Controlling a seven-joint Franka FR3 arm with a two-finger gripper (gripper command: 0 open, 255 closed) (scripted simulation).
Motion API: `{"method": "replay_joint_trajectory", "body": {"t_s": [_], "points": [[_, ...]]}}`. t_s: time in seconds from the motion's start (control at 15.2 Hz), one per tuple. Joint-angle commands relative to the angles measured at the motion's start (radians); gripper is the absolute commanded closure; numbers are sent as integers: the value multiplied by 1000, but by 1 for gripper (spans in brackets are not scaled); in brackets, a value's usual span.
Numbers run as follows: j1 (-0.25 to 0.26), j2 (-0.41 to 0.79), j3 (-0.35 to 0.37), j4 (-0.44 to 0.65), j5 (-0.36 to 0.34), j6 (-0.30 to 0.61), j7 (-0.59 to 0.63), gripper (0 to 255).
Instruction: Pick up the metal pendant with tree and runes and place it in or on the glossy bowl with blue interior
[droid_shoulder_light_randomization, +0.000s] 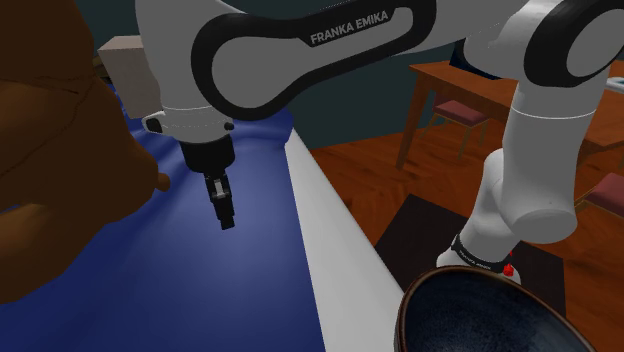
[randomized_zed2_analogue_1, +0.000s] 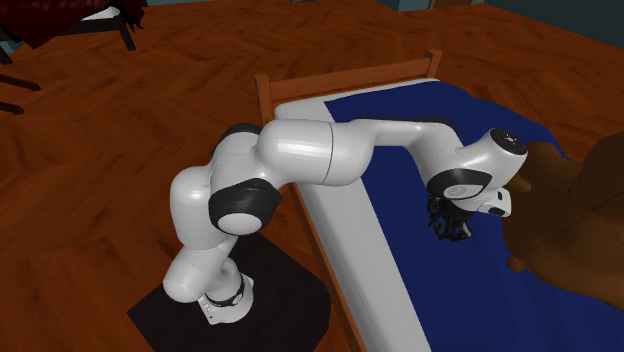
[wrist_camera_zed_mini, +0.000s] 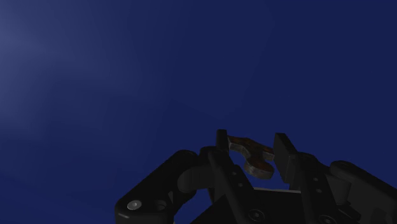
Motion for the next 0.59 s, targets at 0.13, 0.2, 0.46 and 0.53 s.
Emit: {"method": "replay_joint_trajectory", "body": {"t_s": [0.13,0.2,0.46,0.53], "points": [[0,0,0,0,0,0,0,255],[0,0,0,0,0,0,0,255],[1,-2,1,24,0,-26,2,255],[1,-2,1,38,0,-39,3,255]]}}
